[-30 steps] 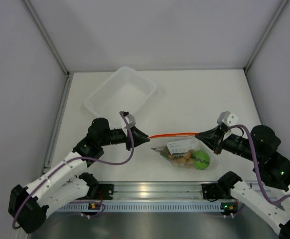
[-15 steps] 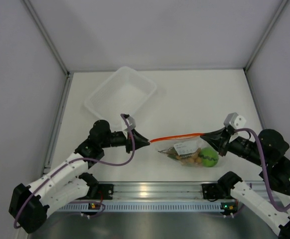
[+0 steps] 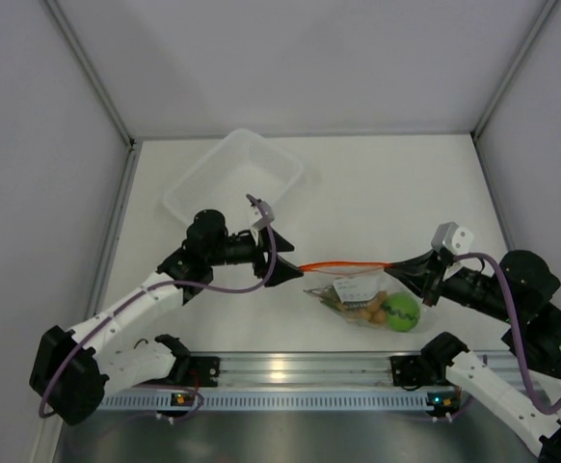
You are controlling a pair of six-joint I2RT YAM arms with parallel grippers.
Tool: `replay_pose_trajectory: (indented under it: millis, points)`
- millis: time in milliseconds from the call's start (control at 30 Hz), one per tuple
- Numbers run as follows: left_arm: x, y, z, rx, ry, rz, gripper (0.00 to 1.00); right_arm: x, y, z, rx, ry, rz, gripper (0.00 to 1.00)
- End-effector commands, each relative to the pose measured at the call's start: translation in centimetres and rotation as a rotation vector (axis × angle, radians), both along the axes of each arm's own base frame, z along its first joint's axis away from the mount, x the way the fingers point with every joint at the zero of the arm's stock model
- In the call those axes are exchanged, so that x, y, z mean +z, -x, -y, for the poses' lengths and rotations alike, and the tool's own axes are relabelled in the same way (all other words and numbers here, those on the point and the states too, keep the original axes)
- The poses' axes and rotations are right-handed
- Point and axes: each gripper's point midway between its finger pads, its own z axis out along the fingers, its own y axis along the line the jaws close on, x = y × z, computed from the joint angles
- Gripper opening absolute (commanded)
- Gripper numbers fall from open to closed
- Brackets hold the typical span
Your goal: Open the zip-top bag and remove the fake food
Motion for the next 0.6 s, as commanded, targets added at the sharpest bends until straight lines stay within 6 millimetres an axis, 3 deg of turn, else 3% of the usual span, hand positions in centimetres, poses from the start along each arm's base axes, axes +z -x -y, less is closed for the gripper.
replay_pose_trajectory:
  millis: [0,167,267,400,567]
  points:
    - [6.5,-0.4,1.3,-0.055,0.11,0.095,0.86,0.7,0.0,-0.7,0.044,-0.006,0.045,0.0]
    - [10.9,0.7,2.8,-0.116,0.166,0.187,0.88,0.1,-0.3,-0.8,0.044,0.01,0.04,0.0]
    - [11.9,1.2,3.6,-0.147,0.176,0.21,0.87,0.1,-0.3,-0.9,0.047,0.007,0.042,0.0]
    - [11.5,1.6,4.7,-0.18,0.168,0.228,0.82,0.5,-0.1,-1.0,0.056,-0.005,0.058,0.0]
    - [9.6,2.4,6.1,-0.234,0.136,0.232,0.79,0.5,0.1,-1.2,0.073,-0.007,0.056,0.0]
